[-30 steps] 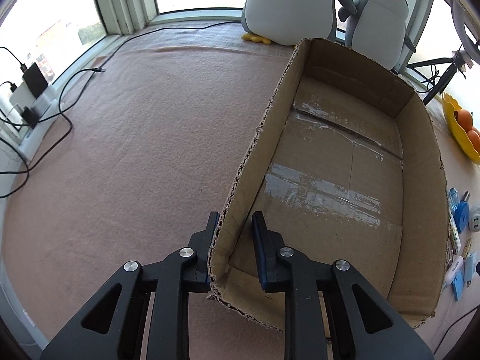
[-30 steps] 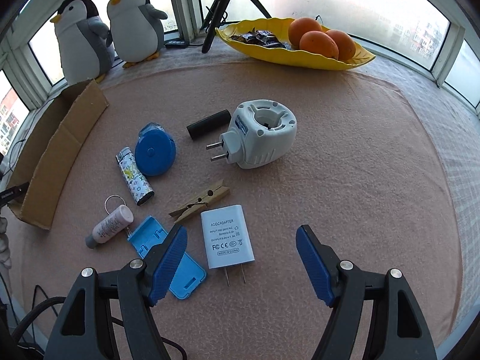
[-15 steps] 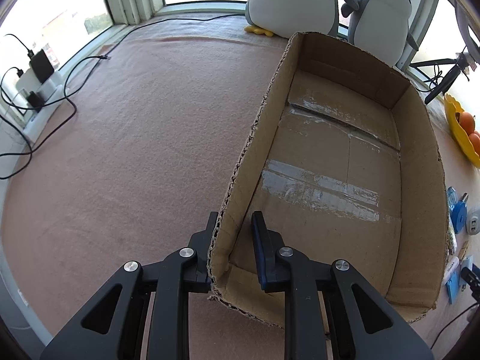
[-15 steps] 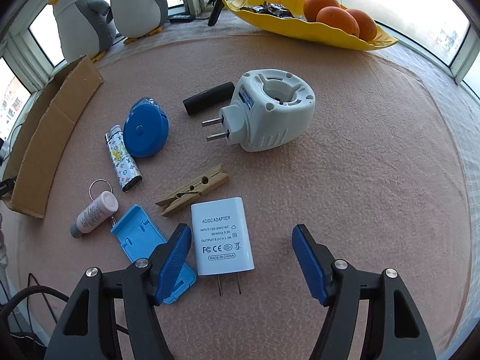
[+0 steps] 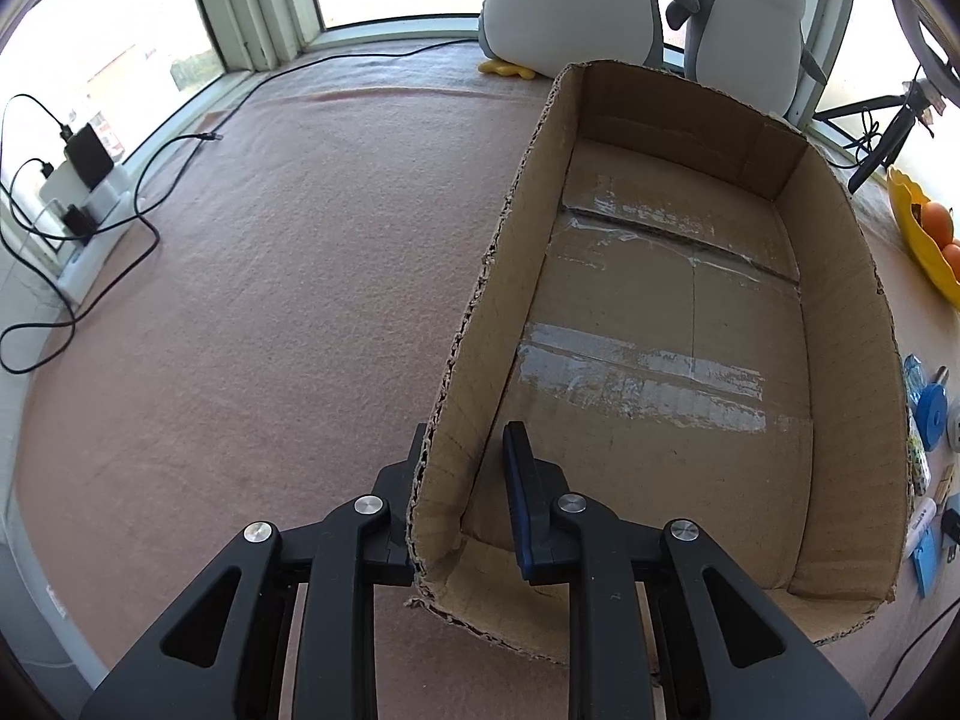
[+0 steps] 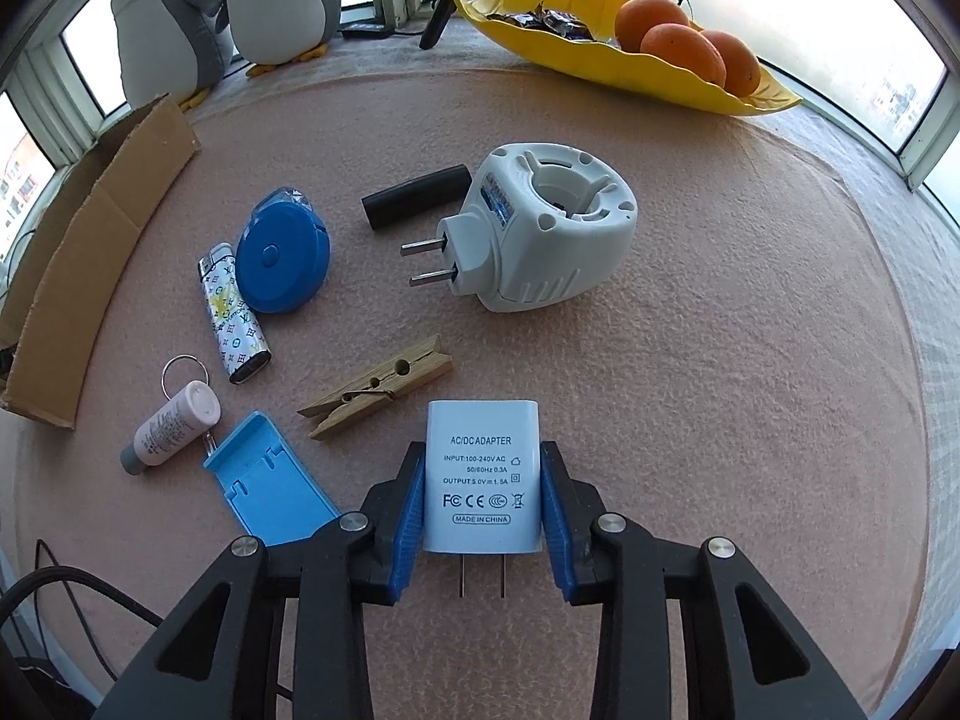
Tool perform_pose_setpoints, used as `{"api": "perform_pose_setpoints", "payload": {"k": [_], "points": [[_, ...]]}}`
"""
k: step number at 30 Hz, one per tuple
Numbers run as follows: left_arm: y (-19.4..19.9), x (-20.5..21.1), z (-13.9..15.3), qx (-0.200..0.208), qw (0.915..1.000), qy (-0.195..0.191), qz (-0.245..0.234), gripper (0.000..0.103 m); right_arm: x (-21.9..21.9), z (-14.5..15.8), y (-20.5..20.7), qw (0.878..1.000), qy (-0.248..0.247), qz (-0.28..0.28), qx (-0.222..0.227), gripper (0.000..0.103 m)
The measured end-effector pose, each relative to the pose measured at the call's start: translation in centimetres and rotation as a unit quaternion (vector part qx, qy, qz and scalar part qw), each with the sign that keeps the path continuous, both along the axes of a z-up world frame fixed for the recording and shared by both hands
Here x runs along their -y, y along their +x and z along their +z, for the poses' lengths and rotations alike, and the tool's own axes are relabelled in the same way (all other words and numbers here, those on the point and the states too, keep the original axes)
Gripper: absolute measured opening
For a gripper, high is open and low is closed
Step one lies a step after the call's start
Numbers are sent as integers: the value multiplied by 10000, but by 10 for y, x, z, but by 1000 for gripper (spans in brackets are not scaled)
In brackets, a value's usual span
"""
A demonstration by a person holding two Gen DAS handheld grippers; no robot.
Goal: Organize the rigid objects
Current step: 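Grasp the white USB charger with the right tool, then carry the white charger into the box and release it with the right tool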
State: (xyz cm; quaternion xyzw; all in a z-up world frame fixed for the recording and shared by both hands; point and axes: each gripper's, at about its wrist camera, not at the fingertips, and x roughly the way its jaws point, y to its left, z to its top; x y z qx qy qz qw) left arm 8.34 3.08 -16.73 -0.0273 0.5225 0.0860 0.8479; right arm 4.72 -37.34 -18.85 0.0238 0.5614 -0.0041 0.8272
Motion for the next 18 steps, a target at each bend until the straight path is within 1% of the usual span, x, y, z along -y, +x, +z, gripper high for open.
{"api": "perform_pose_setpoints", "payload": {"k": [6,10,14,18], "points": [[0,-2,0,16,10000,-7,-28,19,5,6,-8,9998,117,-148,90,32],[0,-3,0,11,10000,-26,-32,19,3,19,-13,9994,160,-206,225,32],[0,-3,0,11,10000,-28,-32,19,-9,42,-16,9986,202,-100,469,32],[0,-3,0,15,10000,-33,-34,19,-35,76,-12,9959,384,174,805,32]]}}
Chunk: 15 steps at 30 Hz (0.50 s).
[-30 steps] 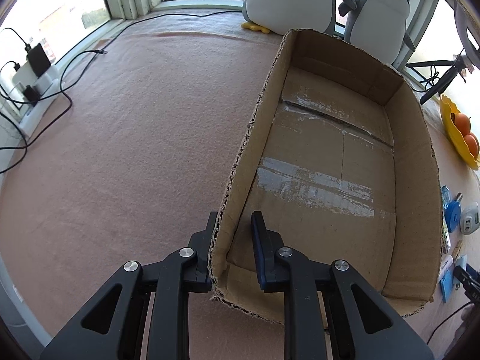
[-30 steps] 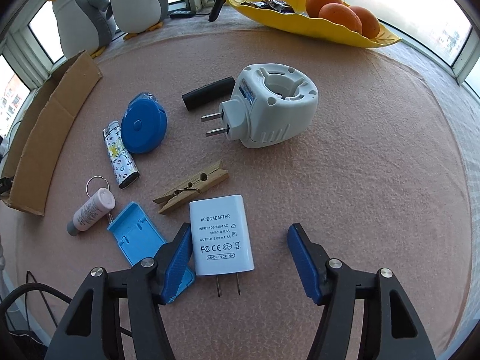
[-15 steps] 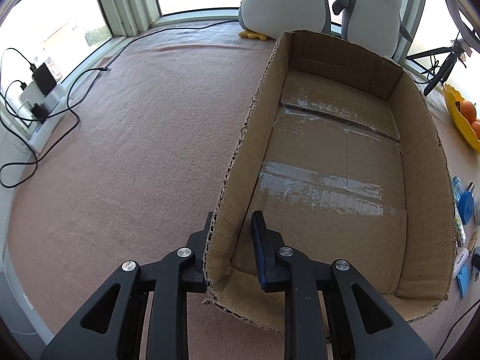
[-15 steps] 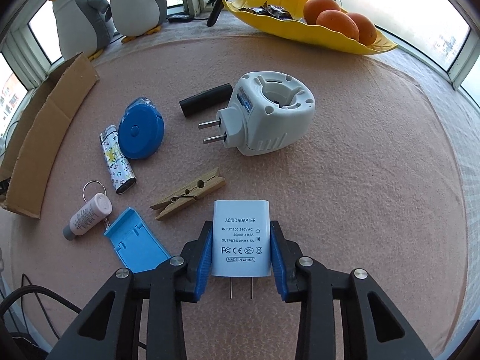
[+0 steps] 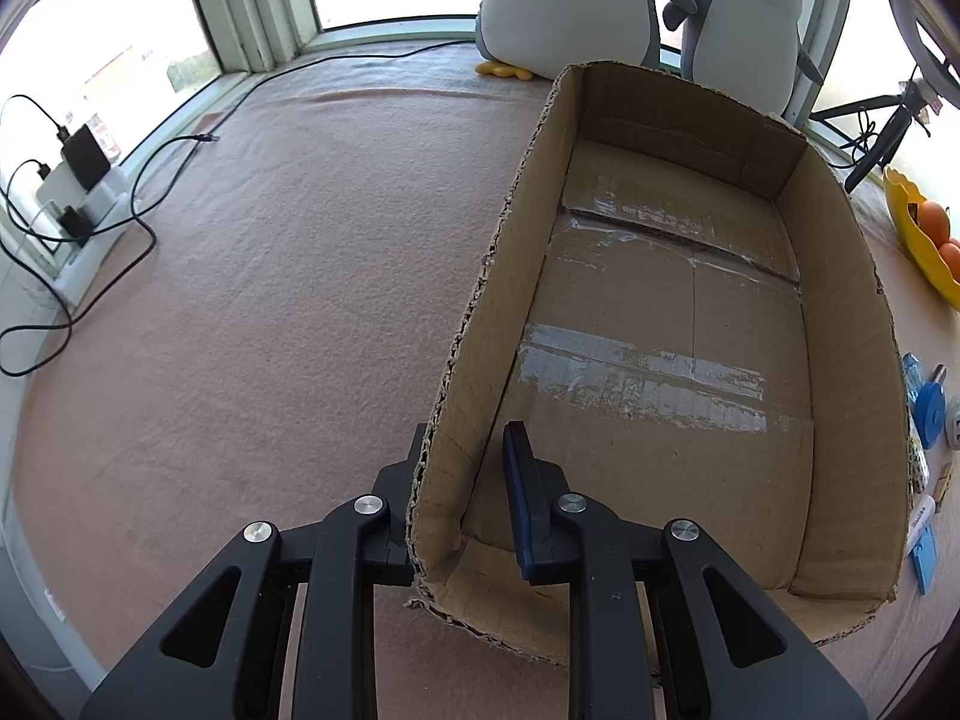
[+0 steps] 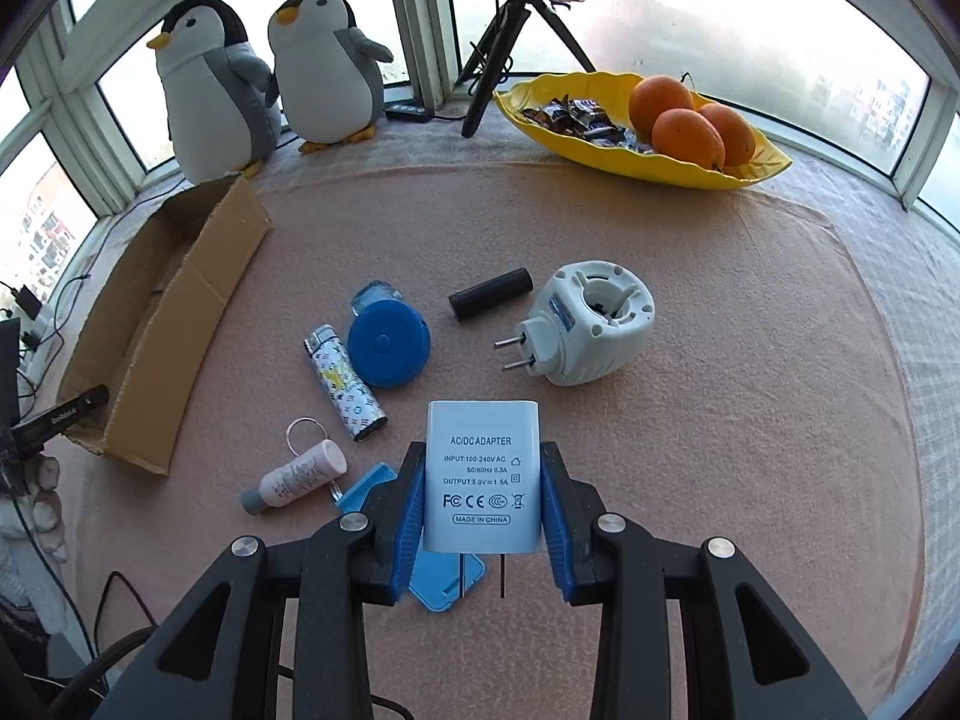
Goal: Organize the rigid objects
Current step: 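Carry the white charger into the box and release it with the right tool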
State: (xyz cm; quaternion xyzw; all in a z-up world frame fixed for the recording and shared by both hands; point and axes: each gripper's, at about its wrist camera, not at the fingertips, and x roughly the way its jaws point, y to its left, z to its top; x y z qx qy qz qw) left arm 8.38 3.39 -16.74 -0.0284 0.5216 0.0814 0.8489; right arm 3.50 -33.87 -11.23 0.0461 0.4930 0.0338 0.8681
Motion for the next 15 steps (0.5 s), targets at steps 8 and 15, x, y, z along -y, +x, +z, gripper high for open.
{"api": "perform_pose_setpoints", "payload": {"k": [8,15], "points": [[0,-1,-1,21,10000,-81,14,19,-80,56,20,9940,237,867,630,32],[0,-2,0,31,9999,-127,56,19,-143,60,38,9860,346,1490,665,32]]}}
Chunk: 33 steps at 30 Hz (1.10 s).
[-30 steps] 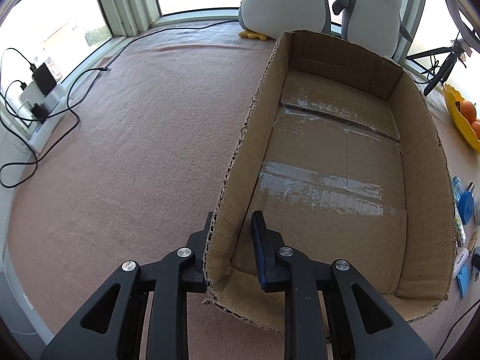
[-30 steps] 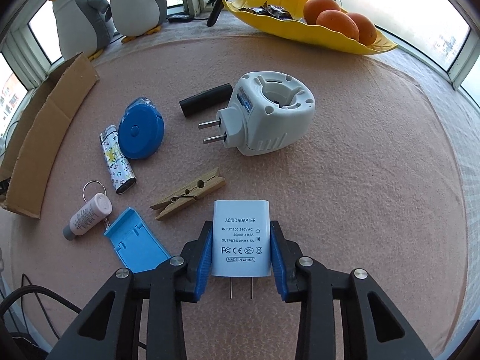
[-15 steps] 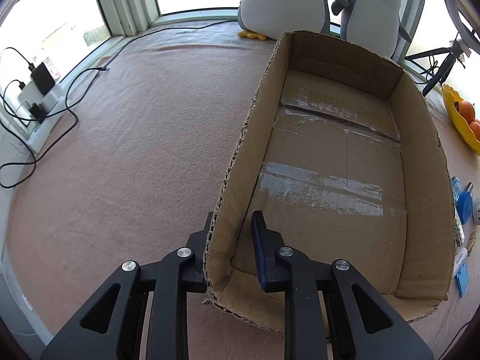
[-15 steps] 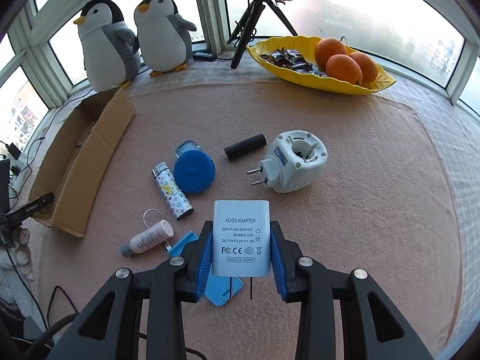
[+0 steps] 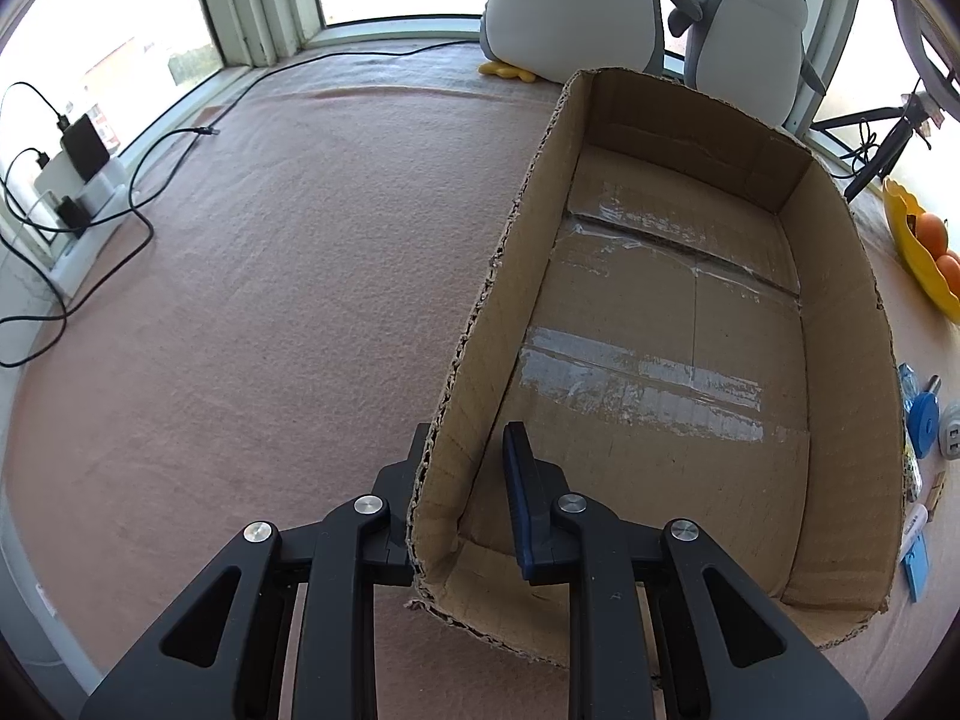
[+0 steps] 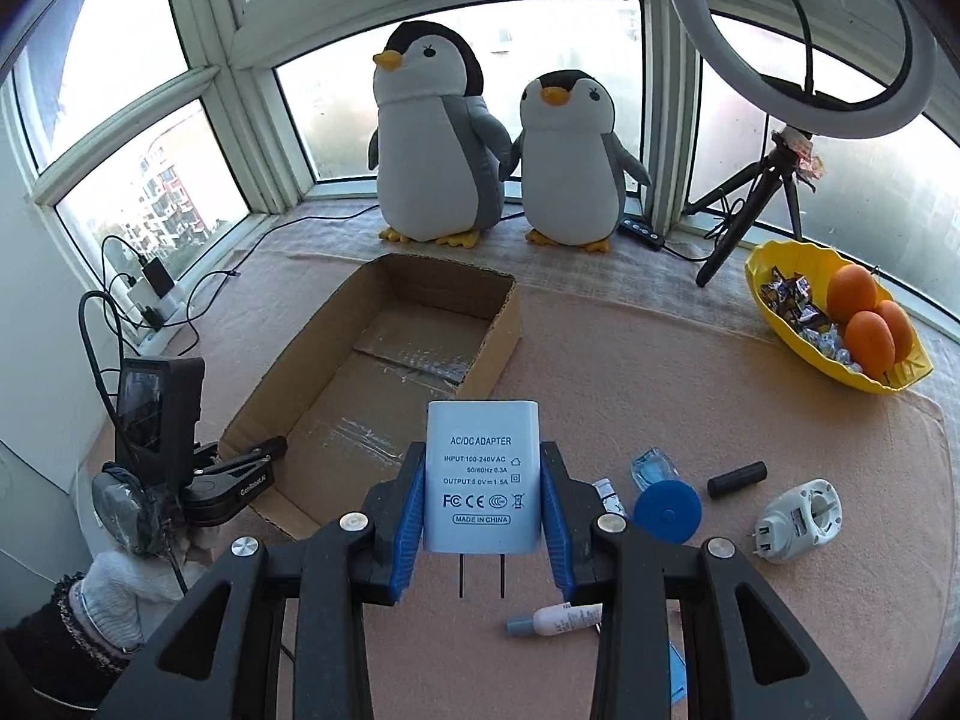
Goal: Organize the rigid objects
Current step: 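Carry the white charger into the box and release it with the right tool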
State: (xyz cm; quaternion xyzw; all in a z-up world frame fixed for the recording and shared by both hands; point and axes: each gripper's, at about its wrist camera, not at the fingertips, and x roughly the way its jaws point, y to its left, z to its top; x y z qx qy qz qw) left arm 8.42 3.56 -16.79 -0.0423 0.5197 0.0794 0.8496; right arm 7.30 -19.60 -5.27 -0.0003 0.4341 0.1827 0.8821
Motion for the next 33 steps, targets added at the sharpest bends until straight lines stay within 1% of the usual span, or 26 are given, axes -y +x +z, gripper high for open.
{"api": "perform_pose_setpoints", "payload": {"k": [5,11,16,20,26,28,30,33], "points": [[-1,0,0,-9,10000,-15,3,19,-35,-15,14,9992,84,332,-190,32],[0,-1,0,-29,10000,-31,3,19,-70,-41,26,9976,-81,574,-392,32],[0,-3,1,-35,10000,-33,-9,19,-84,-58,37,9962,-176,644,-563,32],[0,-3,0,-32,10000,-39,-2,19,-94,-62,40,9952,-263,749,-580,32],[0,-3,1,-34,10000,-36,-6,19,-101,-69,43,9947,-297,745,-647,32],[0,-3,0,-34,10000,-29,-12,19,-100,-68,42,9947,-197,762,-665,37],[0,-3,0,-43,10000,-19,-20,19,-98,-64,40,9957,-172,707,-573,48],[0,-4,0,-43,10000,-18,-13,19,-95,-59,38,9965,-174,657,-494,51]]}}
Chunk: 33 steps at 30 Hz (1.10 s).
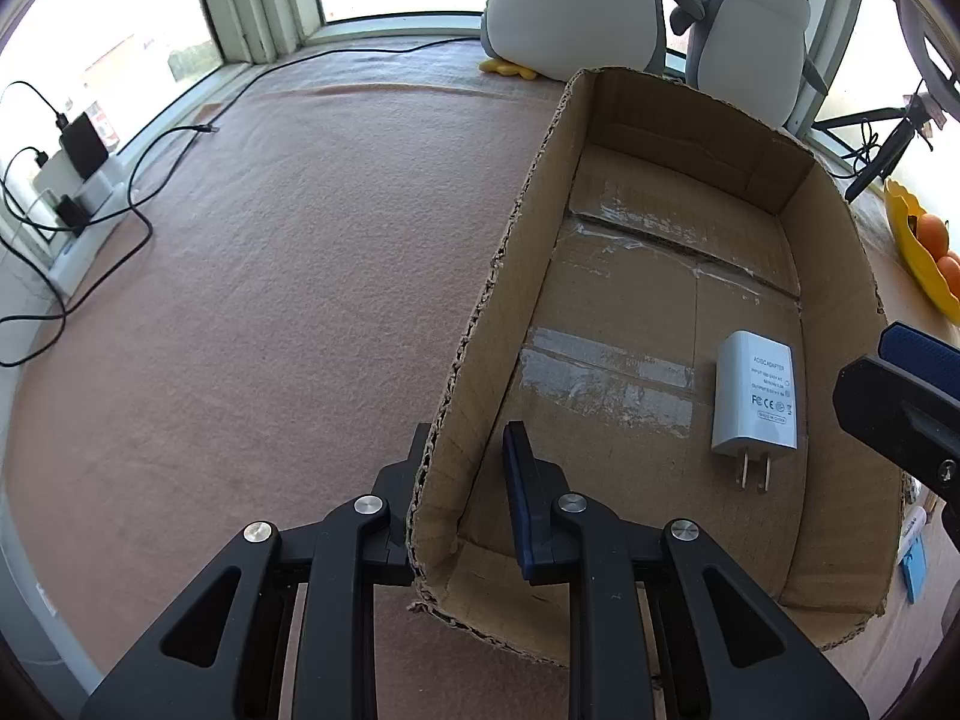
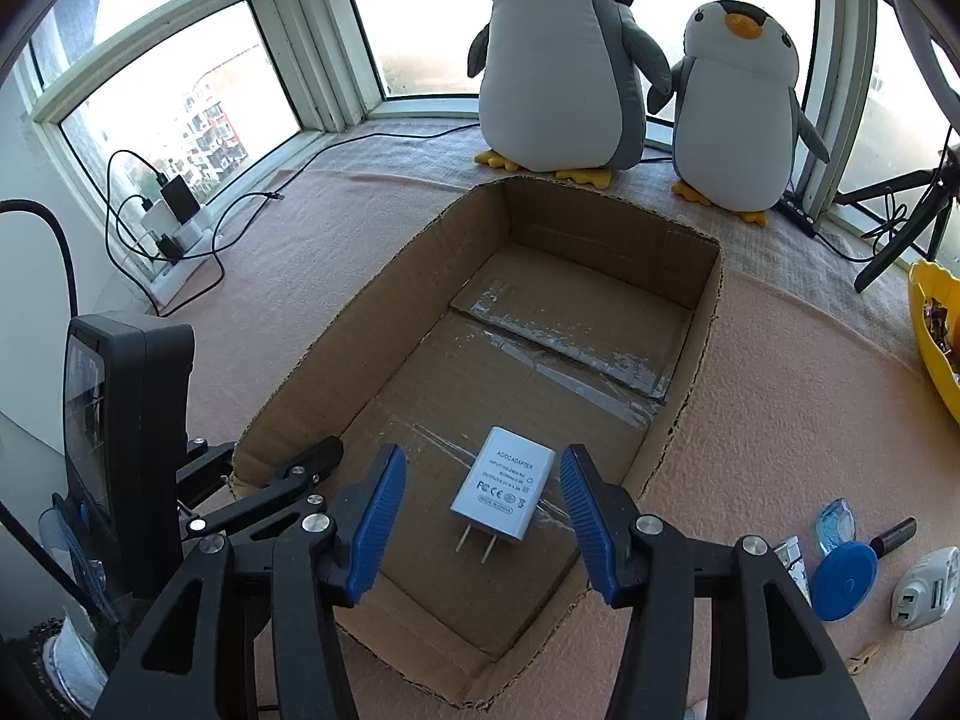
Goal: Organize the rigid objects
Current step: 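Carry the white charger into the box and release it with the right tool, then move the right tool to the white plug adapter and grasp it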
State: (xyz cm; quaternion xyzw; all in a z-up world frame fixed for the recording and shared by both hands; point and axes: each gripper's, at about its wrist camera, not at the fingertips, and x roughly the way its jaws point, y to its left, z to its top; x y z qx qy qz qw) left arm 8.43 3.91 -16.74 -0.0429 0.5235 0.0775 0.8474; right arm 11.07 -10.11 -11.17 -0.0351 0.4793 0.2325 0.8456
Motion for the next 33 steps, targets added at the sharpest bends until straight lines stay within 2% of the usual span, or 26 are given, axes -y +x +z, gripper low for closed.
{"api": "perform_pose_setpoints", "payload": {"k": [10,19,24,33], "points": [[0,0,-1,11,10000,71,-43,19,33,15,-11,9993,177,-325,91,52],[0,4,0,9,9999,142,-85,20,118,31,-32,9909,370,-1270,249,52],[0,5,0,19,9997,204,-104,21,181,35,-40,9796,349,-1963,263,52],[1,5,0,20,9996,254,-107,22,281,26,-43,9491,401,-3121,108,52]]}}
